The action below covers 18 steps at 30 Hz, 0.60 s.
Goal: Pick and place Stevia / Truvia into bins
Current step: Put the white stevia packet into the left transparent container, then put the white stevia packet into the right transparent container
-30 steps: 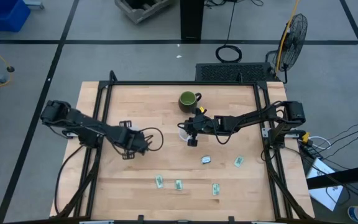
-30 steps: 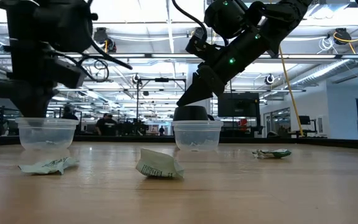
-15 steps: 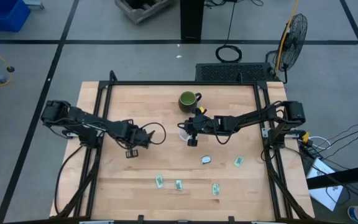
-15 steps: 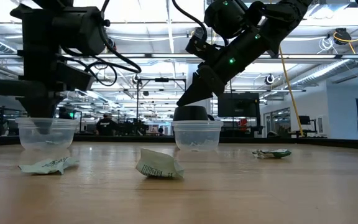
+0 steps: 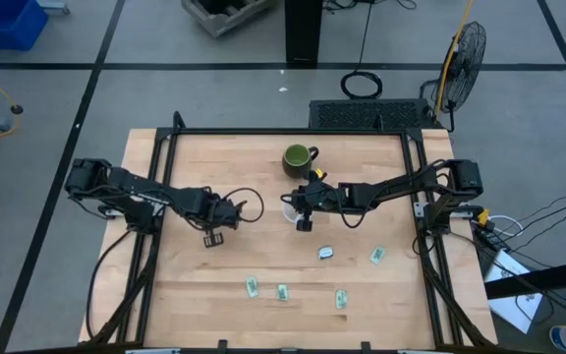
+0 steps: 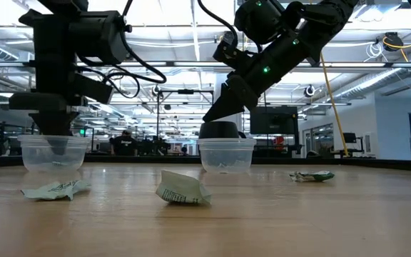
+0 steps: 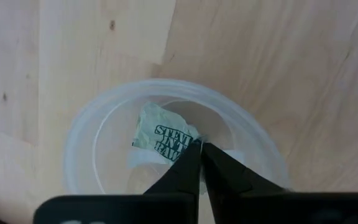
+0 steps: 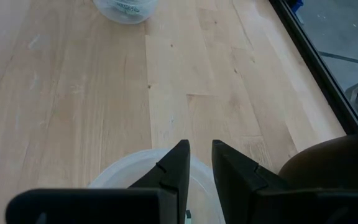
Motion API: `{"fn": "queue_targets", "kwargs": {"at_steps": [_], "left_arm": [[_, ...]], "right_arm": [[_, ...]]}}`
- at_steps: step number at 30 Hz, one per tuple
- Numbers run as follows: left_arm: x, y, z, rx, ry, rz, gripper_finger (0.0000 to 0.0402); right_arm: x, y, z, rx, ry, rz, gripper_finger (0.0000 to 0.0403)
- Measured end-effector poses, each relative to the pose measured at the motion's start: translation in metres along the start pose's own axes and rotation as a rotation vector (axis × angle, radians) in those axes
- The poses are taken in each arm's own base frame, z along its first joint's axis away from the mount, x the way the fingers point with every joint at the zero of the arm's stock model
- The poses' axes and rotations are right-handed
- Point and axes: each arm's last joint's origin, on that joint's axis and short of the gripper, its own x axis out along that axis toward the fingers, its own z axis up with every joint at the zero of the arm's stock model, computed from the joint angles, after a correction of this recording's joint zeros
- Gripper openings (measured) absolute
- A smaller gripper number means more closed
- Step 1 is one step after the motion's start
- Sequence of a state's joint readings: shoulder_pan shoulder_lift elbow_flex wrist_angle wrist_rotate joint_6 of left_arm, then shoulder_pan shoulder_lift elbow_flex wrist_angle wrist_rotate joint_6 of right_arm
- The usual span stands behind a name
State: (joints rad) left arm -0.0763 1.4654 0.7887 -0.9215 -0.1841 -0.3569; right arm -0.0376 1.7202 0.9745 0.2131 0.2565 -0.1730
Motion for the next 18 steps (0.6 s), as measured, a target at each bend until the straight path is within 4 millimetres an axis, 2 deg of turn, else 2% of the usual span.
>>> {"fn": "queue_targets", "kwargs": {"at_steps": [7,12,15,18], "left_arm": [[0.0,0.0,0.001,-0.009,-0.007,-0.003,0.0081],[0.0,0.0,0.001,-0.01,-0.009,-0.003,0.009],[0.0,0.001,0.0,-0.02,-0.001,0.0,0.009],[-0.001,0.002,-0.001,-0.017,0.024,0.009,0.009]], "right_arm": [[0.0,0.0,0.0,0.0,0.0,0.0,0.0064],[-0.001,0.0,0.002,-0.064,-0.011,-0.016,0.0064],[-0.012,0.002,0.011,-0.106,-0.041,-0.069,0.0064],[-0.033,0.005,0.021,-0.113,-0.052,-0.108,0.0064]]}}
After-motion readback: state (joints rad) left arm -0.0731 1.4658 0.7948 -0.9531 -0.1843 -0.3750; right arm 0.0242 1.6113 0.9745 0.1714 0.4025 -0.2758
